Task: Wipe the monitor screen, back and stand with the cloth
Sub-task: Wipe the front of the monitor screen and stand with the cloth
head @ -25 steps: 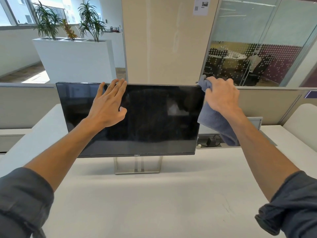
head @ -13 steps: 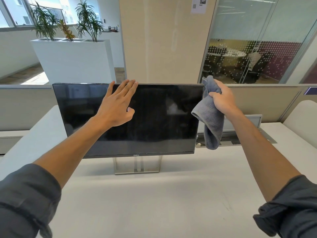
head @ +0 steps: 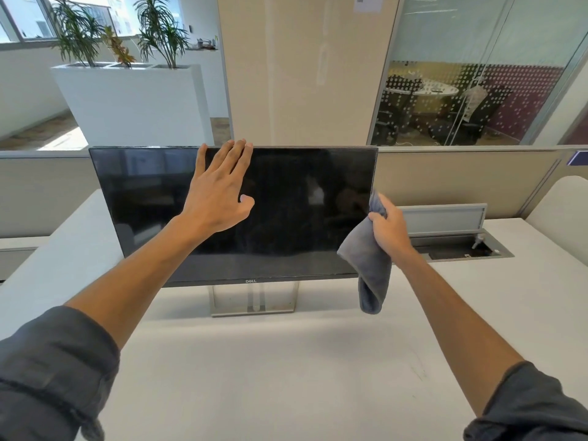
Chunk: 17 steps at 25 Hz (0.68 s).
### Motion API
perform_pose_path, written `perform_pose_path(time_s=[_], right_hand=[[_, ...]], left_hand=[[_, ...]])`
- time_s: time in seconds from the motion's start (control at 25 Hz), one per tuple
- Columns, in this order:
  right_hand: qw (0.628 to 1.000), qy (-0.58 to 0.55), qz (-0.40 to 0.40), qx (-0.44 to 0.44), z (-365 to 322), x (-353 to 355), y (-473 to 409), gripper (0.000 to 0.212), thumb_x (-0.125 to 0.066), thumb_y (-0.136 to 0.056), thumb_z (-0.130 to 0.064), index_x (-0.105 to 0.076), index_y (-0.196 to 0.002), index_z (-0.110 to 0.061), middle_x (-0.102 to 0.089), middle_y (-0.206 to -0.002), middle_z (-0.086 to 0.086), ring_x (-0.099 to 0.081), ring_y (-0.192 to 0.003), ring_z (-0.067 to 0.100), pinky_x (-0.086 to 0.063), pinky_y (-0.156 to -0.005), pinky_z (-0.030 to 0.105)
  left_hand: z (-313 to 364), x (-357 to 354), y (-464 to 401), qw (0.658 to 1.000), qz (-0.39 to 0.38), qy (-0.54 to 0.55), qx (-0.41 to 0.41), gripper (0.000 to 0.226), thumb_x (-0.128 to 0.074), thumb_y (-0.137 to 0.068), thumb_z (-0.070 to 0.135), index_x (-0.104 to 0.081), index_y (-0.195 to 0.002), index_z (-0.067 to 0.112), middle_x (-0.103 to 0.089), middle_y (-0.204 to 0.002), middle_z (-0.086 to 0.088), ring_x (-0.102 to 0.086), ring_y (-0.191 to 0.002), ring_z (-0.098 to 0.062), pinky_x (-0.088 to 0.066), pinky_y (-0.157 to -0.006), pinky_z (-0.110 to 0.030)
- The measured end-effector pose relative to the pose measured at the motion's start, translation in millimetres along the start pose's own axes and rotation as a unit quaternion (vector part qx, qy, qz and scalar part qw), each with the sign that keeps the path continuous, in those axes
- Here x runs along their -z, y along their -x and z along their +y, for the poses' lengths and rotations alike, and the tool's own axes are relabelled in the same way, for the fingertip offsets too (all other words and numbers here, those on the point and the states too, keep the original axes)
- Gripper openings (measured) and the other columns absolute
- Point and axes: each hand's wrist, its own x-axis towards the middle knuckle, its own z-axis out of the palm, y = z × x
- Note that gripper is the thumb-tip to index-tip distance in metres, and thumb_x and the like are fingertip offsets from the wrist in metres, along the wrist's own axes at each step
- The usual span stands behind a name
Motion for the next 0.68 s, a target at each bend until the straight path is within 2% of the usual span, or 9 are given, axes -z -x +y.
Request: perform_pose_path(time_s=[0.12, 0.2, 0.36, 0.52, 0.68], right_hand=[[0.999, 0.017, -0.028, 0.042, 32.6, -8.4, 13.6, 0.047, -0.044, -0.099, -0.008, -0.038, -0.145, -0.019, -0.048, -0.143, 0.008, -0.045, -0.131, 0.027, -0.036, -0.104, 0.029], [0.998, 0.031, -0.036, 0.034, 53.1, -15.0, 23.9, 0.050, -0.044, -0.098, -0.007, -0.037, -0.146, -0.020, -0.047, -0.143, 0.007, -0.044, -0.131, 0.026, -0.034, -0.103, 0.027], [0.998, 0.040, -0.045, 0.003, 87.4, -30.2, 44.4, 0.052, -0.043, -0.098, -0.007, -0.035, -0.146, -0.024, -0.045, -0.146, 0.005, -0.042, -0.133, 0.026, -0.034, -0.106, 0.030], [0.996, 0.068, -0.053, -0.020, 110.2, -40.3, 58.6, 0.054, -0.043, -0.098, -0.008, -0.032, -0.148, -0.027, -0.042, -0.148, 0.006, -0.041, -0.134, 0.029, -0.034, -0.109, 0.040], [0.986, 0.134, -0.088, -0.050, 130.6, -42.9, 71.7, 0.052, -0.043, -0.098, -0.011, -0.033, -0.148, -0.024, -0.044, -0.146, 0.007, -0.043, -0.132, 0.030, -0.035, -0.108, 0.040]], left_hand=[[1.8, -0.5, 0.2, 1.000, 0.002, -0.001, 0.004, 0.082, -0.039, -0.083, 0.042, -0.005, -0.154, 0.019, -0.007, -0.162, -0.003, -0.003, -0.149, -0.020, 0.011, -0.117, -0.051], [2.0, -0.1, 0.2, 1.000, 0.004, -0.003, 0.006, 0.082, -0.038, -0.083, 0.044, -0.005, -0.154, 0.019, -0.007, -0.162, -0.003, -0.002, -0.149, -0.020, 0.012, -0.116, -0.050], [2.6, -0.9, 0.5, 1.000, 0.004, -0.007, 0.009, 0.082, -0.038, -0.084, 0.046, -0.005, -0.154, 0.019, -0.007, -0.162, -0.004, -0.003, -0.149, -0.021, 0.011, -0.117, -0.053], [2.5, -0.7, 0.4, 1.000, 0.003, -0.007, 0.008, 0.082, -0.038, -0.084, 0.046, -0.004, -0.154, 0.019, -0.006, -0.162, -0.004, -0.002, -0.149, -0.022, 0.010, -0.117, -0.054], [2.7, -1.7, 1.0, 1.000, 0.003, -0.007, 0.006, 0.082, -0.037, -0.084, 0.046, -0.004, -0.154, 0.019, -0.005, -0.162, -0.004, -0.001, -0.149, -0.022, 0.010, -0.116, -0.054]])
